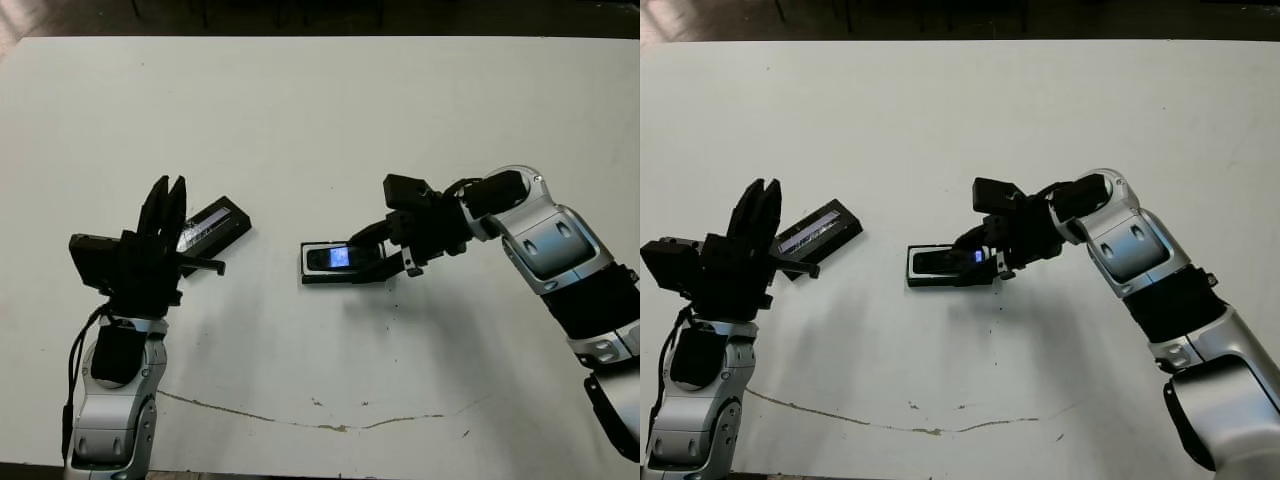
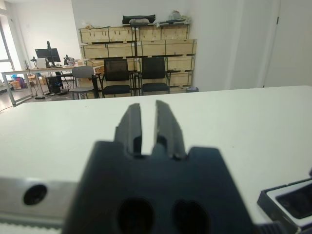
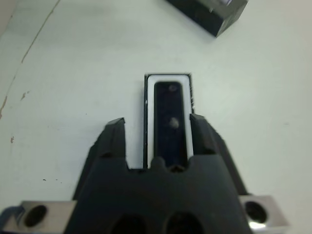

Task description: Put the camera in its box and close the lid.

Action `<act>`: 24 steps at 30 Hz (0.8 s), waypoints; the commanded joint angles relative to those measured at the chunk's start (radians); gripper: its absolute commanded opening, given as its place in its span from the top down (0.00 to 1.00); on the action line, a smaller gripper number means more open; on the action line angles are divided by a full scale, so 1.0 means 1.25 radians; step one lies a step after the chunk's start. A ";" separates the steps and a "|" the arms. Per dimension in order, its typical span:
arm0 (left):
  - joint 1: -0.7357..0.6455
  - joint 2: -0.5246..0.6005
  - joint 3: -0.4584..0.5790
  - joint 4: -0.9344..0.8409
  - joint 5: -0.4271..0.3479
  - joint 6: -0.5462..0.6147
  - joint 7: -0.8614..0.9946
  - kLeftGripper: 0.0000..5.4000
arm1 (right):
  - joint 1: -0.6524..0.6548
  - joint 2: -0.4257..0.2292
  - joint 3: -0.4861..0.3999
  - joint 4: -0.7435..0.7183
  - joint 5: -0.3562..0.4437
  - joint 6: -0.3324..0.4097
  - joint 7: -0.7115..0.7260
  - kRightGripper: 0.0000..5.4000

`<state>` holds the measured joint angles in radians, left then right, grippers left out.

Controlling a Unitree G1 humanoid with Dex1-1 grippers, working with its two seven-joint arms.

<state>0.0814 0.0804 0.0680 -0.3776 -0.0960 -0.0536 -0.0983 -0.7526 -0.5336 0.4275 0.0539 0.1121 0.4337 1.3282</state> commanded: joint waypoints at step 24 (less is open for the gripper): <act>0.013 0.010 0.008 -0.001 0.003 0.022 -0.001 1.00 | 0.326 0.108 -0.310 -0.354 0.031 -0.027 -0.593 0.24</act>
<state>0.0794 0.0826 0.0739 -0.3791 -0.0955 -0.0485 -0.1001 -0.3899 -0.3940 0.0272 -0.3787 0.1769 0.4411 0.6045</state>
